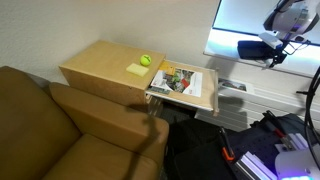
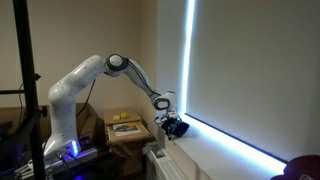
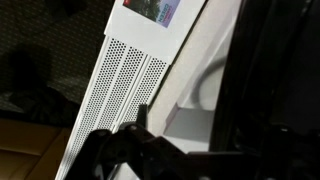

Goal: Put the black object on the open drawer.

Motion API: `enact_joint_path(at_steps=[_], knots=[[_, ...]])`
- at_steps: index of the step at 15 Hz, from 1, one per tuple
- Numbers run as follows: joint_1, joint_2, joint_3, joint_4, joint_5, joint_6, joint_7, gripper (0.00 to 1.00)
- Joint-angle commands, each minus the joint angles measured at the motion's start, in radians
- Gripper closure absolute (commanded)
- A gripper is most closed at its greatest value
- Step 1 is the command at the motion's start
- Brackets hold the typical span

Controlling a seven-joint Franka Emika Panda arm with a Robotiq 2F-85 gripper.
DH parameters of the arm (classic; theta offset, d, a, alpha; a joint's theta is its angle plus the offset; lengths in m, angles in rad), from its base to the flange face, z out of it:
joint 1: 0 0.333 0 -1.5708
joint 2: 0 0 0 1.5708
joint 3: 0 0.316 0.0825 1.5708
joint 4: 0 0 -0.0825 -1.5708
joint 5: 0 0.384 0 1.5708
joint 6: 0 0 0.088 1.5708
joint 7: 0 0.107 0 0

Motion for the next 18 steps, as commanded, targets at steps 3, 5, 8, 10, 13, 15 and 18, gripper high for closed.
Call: enact_joint_path(at_steps=[3,5,8,10,13,15,18], knots=[[-0.105,0.018,0.071,0.092,0.07,-0.132,-0.06,0.54],[-0.12,0.026,0.072,0.109,0.081,-0.15,-0.064,0.67],[-0.128,0.04,0.059,0.125,0.079,-0.153,-0.055,0.89],[-0.117,0.044,0.036,0.135,0.056,-0.155,-0.03,0.99],[-0.112,0.008,0.013,0.132,0.007,-0.172,-0.077,1.0],[-0.122,-0.045,0.026,0.1,-0.007,-0.153,-0.171,1.0],[-0.111,-0.127,0.039,0.025,-0.016,-0.118,-0.332,0.99]])
